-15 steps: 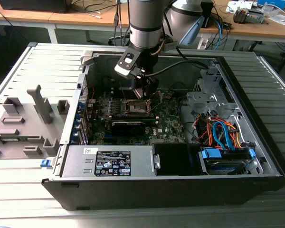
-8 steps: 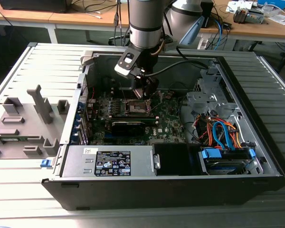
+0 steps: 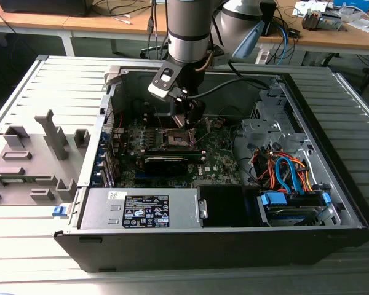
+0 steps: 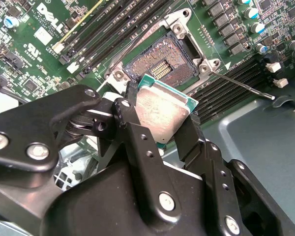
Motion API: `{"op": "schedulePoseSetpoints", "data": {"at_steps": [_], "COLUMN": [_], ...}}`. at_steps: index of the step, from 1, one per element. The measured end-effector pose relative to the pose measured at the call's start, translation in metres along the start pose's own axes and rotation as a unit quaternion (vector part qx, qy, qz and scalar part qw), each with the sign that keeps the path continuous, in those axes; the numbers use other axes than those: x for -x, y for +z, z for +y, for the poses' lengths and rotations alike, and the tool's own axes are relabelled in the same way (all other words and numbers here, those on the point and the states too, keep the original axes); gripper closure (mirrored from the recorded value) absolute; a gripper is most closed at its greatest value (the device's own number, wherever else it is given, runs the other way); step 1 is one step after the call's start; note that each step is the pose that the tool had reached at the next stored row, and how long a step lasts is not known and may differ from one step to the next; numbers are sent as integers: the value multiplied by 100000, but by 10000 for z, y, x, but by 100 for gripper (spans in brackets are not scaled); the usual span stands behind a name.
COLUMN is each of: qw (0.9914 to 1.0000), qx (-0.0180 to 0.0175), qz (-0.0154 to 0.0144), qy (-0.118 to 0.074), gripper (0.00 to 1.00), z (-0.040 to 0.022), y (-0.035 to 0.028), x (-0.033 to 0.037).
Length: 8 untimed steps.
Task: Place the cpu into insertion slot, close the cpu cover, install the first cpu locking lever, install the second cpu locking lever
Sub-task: 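Place the cpu into insertion slot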
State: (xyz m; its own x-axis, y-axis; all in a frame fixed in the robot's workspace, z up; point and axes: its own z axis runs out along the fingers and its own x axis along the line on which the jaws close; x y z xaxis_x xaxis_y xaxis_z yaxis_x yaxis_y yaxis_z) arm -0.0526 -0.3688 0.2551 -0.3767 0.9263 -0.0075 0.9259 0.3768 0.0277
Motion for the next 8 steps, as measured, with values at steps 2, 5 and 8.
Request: {"op": "schedulePoseSetpoints", "data": {"at_steps": [2, 5, 8], "qw": [100000, 100000, 100000], "qx": [-6, -14, -27], "qz": [-16, -40, -71], "qy": [51, 118, 201], "gripper": [45, 45, 45], "z": [0, 0, 0], "y": [0, 0, 0], "x": [0, 0, 0]}}
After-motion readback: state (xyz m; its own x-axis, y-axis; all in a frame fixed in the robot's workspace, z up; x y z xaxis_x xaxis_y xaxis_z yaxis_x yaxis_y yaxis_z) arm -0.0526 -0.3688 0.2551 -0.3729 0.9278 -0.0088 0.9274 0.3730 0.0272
